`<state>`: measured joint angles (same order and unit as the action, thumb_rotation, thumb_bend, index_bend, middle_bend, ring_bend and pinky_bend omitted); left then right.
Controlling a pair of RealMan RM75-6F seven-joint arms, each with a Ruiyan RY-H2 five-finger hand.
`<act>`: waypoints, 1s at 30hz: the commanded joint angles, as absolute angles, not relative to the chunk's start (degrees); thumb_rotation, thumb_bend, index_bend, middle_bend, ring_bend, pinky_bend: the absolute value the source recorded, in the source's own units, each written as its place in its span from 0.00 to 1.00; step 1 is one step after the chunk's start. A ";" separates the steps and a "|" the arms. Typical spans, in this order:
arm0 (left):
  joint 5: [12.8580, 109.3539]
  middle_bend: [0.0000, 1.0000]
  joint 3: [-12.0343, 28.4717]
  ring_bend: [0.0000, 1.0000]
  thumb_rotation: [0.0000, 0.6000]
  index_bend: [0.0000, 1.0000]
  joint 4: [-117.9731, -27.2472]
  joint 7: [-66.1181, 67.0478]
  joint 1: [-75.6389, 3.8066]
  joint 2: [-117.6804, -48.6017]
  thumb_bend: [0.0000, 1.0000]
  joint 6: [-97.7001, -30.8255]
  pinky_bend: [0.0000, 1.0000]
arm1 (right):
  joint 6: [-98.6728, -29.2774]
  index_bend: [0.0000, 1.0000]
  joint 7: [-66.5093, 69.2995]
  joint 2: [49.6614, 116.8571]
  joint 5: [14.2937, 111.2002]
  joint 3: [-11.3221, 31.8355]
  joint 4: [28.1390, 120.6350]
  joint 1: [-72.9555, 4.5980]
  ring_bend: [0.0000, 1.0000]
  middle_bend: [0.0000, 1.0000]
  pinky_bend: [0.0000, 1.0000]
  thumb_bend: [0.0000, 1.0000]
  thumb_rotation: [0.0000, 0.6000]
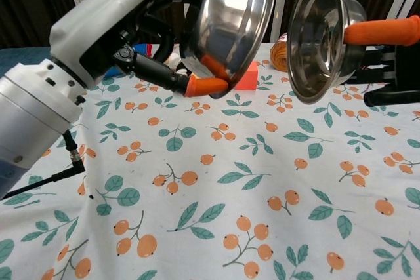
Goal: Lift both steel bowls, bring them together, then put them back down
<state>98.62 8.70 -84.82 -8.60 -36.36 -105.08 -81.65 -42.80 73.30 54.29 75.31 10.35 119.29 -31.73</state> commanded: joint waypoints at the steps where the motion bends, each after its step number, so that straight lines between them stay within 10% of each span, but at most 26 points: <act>1: 98.67 0.71 8.63 0.61 1.00 0.58 -84.26 -8.46 -36.79 -105.81 0.51 -81.41 0.78 | -42.84 1.00 71.46 54.20 74.31 10.85 121.33 -31.71 0.99 0.98 1.00 0.39 1.00; 30: 104.02 0.71 7.40 0.61 1.00 0.58 -81.59 -8.56 -38.69 -106.47 0.50 -86.09 0.78 | -40.88 1.00 64.83 56.42 68.50 13.25 126.99 -31.36 0.99 0.98 1.00 0.39 1.00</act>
